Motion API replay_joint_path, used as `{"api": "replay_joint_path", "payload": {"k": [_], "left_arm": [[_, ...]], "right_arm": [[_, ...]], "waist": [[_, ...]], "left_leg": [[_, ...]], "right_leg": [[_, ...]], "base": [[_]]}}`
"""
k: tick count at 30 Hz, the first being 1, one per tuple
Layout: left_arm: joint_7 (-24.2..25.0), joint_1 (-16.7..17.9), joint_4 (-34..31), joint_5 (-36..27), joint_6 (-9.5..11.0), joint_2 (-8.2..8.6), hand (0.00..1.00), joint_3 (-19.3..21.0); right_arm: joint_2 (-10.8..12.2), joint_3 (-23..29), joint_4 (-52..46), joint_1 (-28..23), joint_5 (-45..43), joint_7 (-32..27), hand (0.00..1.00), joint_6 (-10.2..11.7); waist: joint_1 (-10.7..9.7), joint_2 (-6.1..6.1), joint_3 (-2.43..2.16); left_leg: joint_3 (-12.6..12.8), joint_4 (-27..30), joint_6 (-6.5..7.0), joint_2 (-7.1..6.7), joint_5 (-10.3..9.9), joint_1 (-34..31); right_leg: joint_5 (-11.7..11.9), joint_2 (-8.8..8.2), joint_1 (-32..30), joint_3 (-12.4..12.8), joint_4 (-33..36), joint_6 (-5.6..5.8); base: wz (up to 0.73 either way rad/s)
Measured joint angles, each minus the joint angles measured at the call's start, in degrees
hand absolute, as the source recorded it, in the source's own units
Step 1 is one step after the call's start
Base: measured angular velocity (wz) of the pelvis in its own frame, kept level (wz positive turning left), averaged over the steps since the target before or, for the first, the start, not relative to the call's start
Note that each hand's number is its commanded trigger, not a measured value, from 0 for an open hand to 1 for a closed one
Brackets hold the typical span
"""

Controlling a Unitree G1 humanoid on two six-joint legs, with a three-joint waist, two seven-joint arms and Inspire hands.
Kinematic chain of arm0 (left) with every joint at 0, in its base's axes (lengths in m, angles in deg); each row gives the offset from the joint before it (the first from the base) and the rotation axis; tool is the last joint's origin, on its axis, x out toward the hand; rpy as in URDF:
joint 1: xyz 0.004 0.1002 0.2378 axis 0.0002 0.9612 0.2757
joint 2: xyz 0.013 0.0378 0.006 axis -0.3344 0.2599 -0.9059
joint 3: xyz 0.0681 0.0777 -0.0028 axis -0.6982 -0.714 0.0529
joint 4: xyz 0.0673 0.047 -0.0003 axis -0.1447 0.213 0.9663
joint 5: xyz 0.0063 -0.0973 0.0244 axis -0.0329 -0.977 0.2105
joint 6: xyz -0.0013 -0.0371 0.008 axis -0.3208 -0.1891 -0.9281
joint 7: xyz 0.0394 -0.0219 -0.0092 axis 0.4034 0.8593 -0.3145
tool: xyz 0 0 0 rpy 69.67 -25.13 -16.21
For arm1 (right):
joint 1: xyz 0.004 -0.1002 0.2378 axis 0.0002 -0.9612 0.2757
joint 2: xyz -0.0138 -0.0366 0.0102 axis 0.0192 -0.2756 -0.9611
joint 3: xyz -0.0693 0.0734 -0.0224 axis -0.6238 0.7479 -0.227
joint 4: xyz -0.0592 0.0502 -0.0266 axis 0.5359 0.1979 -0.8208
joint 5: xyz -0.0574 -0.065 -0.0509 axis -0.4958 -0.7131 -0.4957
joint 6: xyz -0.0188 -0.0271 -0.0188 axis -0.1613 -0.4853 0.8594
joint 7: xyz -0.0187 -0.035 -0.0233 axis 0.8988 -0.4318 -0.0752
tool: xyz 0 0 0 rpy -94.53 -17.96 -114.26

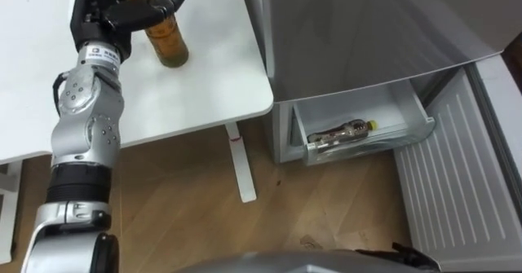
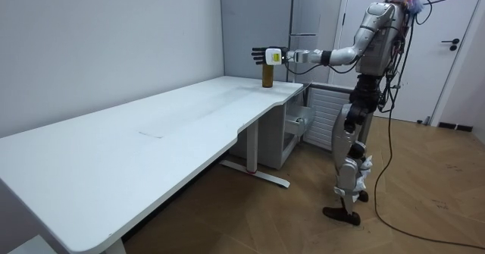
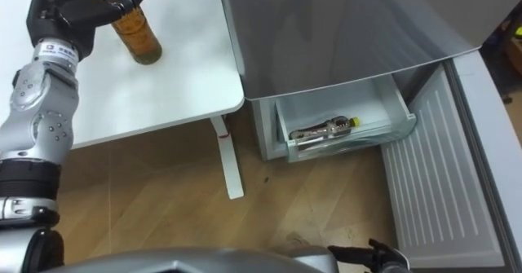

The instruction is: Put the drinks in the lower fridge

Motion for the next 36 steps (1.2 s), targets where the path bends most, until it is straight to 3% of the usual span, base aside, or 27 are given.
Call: {"api": "replay_joint_path", "payload": {"k": [6,10,19,36], "left_arm": [[0.0,-0.4,2.2,0.0,-0.1,-1.00,0.00,0.6],[0.0,-0.4,2.4,0.0,-0.1,-2.34,0.00,0.6],[0.1,-1.1,5.8,0.0,-0.1,-3.48,0.00,0.6],[0.1,-1.2,9.0,0.1,-0.1,-3.66,0.00,0.6]], "right_arm": [[-0.5,0.0,-0.1,0.1,-2.1,-0.4,0.00,0.1],[-0.6,-0.1,0.0,-0.1,-3.6,-1.0,0.00,0.0],[-0.6,-0.4,0.1,-0.1,-6.7,-2.3,0.00,0.0],[-0.7,-0.5,0.1,-0.5,-9.1,-2.8,0.00,-0.7]], "waist": [[-0.1,0.77,0.21],[-0.2,0.87,0.27],[-1.4,1.05,0.32],[-1.5,0.95,0.42]], "left_leg": [[0.2,0.0,0.00,0.03,0.0,0.0],[0.2,-0.1,0.00,0.02,0.0,0.0],[0.1,-0.1,0.00,0.02,0.0,-0.3],[0.6,-0.3,0.02,0.02,0.0,0.1]], "right_leg": [[0.0,0.01,-0.1,0.1,0.0,-0.03],[0.0,0.02,0.0,0.1,0.0,-0.03],[0.0,0.02,-0.2,0.1,0.0,-0.02],[0.0,0.01,-0.7,0.7,0.8,0.01]], "base": [[0.00],[0.00],[0.00],[-0.01]]}}
